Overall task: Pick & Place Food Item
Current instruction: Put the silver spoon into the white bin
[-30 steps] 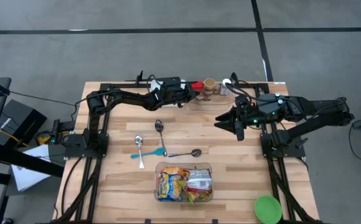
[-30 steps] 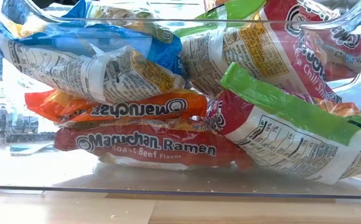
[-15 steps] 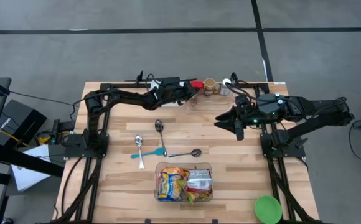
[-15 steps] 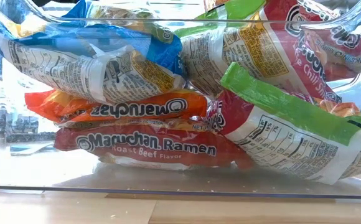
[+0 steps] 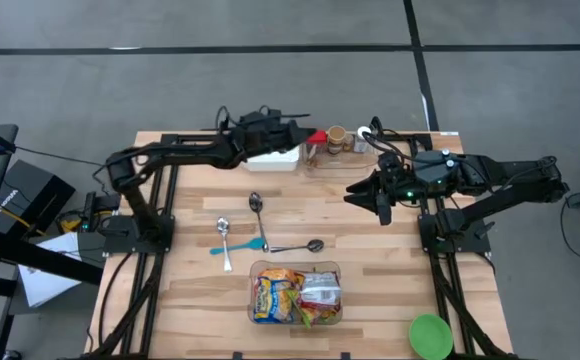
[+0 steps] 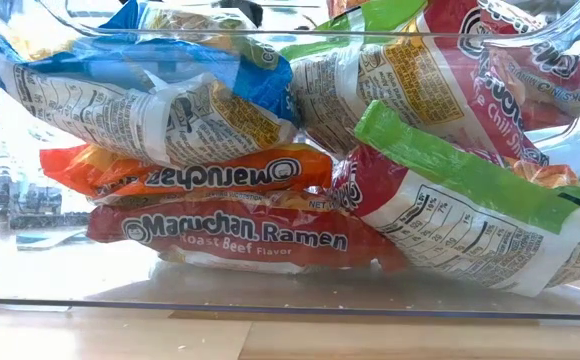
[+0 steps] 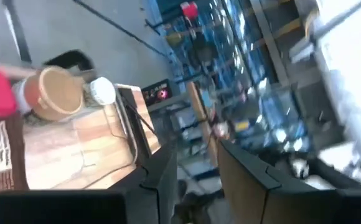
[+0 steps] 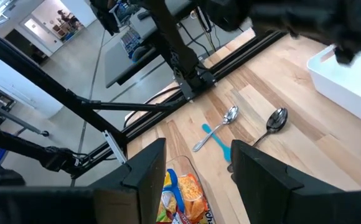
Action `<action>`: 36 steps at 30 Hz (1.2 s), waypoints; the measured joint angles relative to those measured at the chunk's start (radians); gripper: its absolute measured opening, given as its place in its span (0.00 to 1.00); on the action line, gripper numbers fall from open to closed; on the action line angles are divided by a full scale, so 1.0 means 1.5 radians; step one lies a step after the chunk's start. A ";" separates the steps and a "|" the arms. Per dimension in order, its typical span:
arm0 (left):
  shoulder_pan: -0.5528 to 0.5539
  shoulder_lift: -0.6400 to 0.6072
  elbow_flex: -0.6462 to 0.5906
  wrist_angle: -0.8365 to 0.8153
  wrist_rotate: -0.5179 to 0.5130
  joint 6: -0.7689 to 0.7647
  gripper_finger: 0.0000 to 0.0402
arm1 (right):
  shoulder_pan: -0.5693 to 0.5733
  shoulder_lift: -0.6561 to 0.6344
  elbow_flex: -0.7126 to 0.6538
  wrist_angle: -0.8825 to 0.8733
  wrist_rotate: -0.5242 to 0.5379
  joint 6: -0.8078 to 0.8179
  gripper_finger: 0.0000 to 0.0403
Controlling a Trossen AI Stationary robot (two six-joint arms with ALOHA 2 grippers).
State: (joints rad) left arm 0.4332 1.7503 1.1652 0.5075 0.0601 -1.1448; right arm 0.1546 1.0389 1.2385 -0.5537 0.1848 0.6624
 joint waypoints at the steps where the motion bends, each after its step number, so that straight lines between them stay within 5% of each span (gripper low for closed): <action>1: -0.001 -0.017 0.000 -0.020 0.009 0.033 0.28 | 0.000 0.000 0.000 0.000 0.000 0.000 0.43; 10: -0.033 -0.187 0.001 -0.259 0.138 0.424 0.28 | 0.000 0.000 0.000 0.005 0.000 -0.011 0.43; 18: -0.141 -0.331 0.000 -0.470 0.139 0.681 0.28 | 0.000 0.000 0.000 0.005 -0.003 -0.030 0.43; 21: -0.195 -0.378 0.000 -0.536 0.085 0.724 0.29 | 0.000 0.000 0.000 0.007 -0.005 -0.043 0.43; 26: -0.273 -0.432 0.000 -0.647 -0.066 0.680 0.32 | -0.005 0.000 0.000 0.022 -0.005 -0.046 0.43; 29: -0.304 -0.449 0.000 -0.723 -0.143 0.562 0.33 | -0.014 0.000 0.000 0.039 -0.005 -0.043 0.43; 36: -0.311 -0.442 0.000 -0.927 -0.176 0.248 0.31 | -0.032 0.001 0.000 0.062 -0.005 -0.032 0.43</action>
State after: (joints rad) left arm -0.0338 1.0865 1.1656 -0.8825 -0.2034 -0.7733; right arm 0.1070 1.0397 1.2385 -0.4606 0.1772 0.6145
